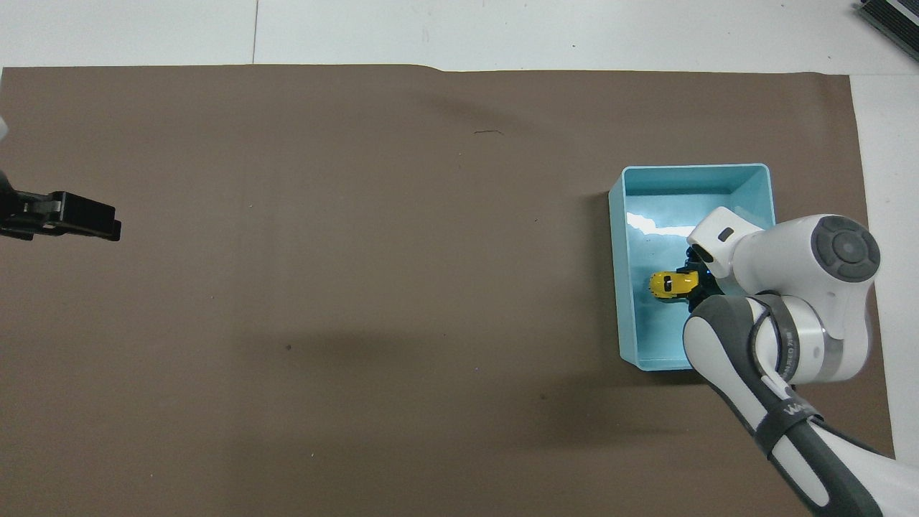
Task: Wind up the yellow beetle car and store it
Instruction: 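Lower the car onto the bin floor and open the right gripper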
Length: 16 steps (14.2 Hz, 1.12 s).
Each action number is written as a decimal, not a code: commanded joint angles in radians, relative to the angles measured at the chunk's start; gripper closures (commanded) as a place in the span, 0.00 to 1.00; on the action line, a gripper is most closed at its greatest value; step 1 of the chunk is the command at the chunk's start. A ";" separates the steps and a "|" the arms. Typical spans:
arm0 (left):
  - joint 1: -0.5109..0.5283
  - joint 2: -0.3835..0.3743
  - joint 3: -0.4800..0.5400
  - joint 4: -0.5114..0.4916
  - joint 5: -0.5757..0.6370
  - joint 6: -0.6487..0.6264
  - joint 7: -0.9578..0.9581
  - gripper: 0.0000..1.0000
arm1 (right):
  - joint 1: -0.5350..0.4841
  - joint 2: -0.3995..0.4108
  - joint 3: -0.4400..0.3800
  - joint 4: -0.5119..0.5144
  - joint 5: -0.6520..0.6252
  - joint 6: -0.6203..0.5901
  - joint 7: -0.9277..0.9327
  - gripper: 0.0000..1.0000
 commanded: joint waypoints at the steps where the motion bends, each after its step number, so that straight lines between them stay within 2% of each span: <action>1: 0.013 -0.009 -0.009 0.005 -0.002 -0.019 -0.003 0.00 | -0.019 0.005 0.012 -0.013 -0.016 0.027 -0.024 0.76; 3: 0.013 -0.009 -0.009 0.005 -0.002 -0.019 -0.003 0.00 | -0.018 0.008 0.012 -0.009 -0.015 0.016 -0.007 0.14; 4: 0.013 -0.009 -0.009 0.005 -0.002 -0.019 -0.003 0.00 | -0.016 0.010 0.012 -0.003 -0.015 0.010 -0.005 0.02; 8: 0.013 -0.009 -0.008 0.005 -0.002 -0.019 -0.003 0.00 | -0.011 0.016 0.015 0.043 -0.007 -0.011 -0.010 0.00; 13: 0.013 -0.009 -0.008 0.005 -0.002 -0.019 -0.003 0.00 | -0.007 0.004 0.018 0.186 0.005 -0.192 -0.004 0.00; 16: 0.013 -0.009 -0.009 0.005 -0.002 -0.019 -0.003 0.00 | -0.010 -0.019 0.018 0.252 0.005 -0.248 0.047 0.00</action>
